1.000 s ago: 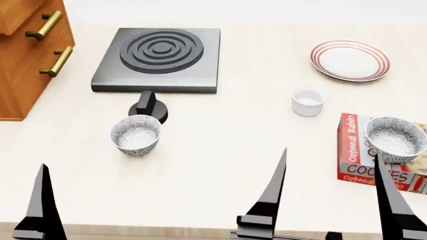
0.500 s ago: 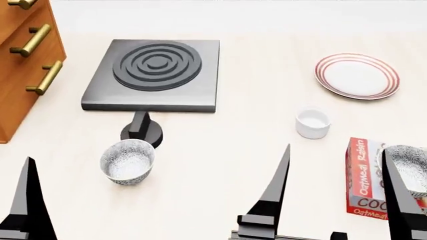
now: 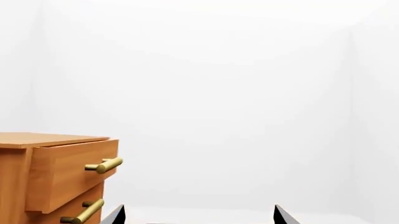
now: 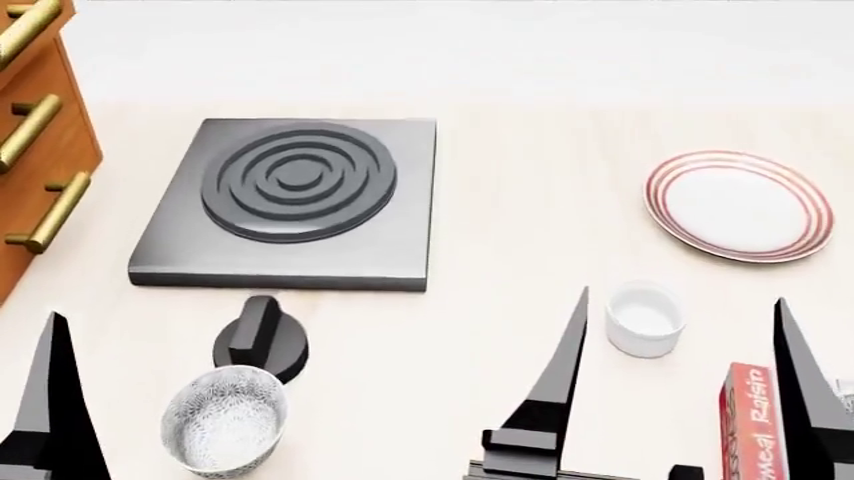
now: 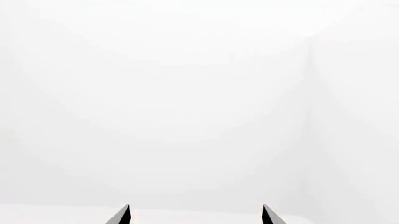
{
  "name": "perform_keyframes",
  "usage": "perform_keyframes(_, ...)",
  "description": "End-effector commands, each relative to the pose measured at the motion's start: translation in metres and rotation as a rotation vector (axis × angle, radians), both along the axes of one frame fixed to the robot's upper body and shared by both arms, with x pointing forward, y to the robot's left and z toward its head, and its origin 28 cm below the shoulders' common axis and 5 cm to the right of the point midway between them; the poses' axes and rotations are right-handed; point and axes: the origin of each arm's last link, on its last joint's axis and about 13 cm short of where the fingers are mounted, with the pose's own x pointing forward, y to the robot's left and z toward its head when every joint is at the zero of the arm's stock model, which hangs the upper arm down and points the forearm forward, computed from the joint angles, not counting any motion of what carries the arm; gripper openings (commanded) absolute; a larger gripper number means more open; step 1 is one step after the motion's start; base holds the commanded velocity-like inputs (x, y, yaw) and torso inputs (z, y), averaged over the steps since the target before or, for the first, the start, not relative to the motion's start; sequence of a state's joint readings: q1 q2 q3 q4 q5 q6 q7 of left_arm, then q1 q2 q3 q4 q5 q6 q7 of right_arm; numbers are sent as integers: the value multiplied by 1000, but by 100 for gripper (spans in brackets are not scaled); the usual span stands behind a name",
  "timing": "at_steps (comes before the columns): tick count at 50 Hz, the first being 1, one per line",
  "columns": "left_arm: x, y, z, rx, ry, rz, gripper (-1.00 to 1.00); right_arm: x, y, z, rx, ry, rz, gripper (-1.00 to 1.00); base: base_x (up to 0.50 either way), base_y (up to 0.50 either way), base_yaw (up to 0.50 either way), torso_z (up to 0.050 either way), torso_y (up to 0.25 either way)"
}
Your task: Pick the akita bowl on the cookies box and place it on the plate.
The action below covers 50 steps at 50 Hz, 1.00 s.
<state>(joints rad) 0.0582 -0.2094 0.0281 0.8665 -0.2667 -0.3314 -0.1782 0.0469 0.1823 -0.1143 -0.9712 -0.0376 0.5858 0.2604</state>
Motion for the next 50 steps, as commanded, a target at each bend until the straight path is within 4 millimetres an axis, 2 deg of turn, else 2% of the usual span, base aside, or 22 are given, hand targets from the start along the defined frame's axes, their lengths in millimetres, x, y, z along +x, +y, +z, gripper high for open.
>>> perform_keyframes(1,0,0,0,0,-1,-2,100,0,-1,0,3,-1,-3,100,348,0,0,0,0)
perform_keyframes(11,-1,0,0,-1,-2,-3,100,1,-1,-1,12,8,-18,100,322,0,0,0,0)
perform_keyframes(22,-1,0,0,-2,-1,-3,100,-4,-1,1,46,-50,36,100,10,-6,0,0,1)
perform_keyframes(50,-1,0,1,-5,2,-2,100,-5,-1,4,74,-74,47,100,-22,-500,0,0,0)
